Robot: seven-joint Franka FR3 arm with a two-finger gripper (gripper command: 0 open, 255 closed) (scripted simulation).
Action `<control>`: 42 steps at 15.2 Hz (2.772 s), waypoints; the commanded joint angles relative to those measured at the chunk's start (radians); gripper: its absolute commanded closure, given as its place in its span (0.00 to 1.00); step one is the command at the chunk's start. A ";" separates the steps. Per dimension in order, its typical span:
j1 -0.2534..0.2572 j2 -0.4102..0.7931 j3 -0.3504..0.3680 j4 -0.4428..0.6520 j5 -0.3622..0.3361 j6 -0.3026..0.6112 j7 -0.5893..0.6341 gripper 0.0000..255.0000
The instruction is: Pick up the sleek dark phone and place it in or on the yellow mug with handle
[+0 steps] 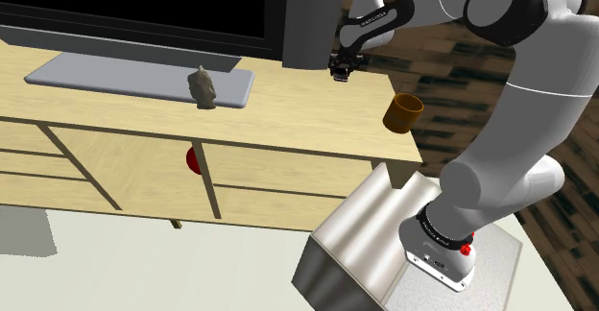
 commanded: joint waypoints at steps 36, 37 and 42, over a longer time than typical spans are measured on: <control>-0.033 -0.282 0.019 0.068 0.095 -0.343 -0.093 1.00; -0.039 -0.322 0.016 0.019 0.104 -0.332 -0.104 1.00; -0.058 -0.517 -0.008 -0.205 0.148 -0.299 -0.163 1.00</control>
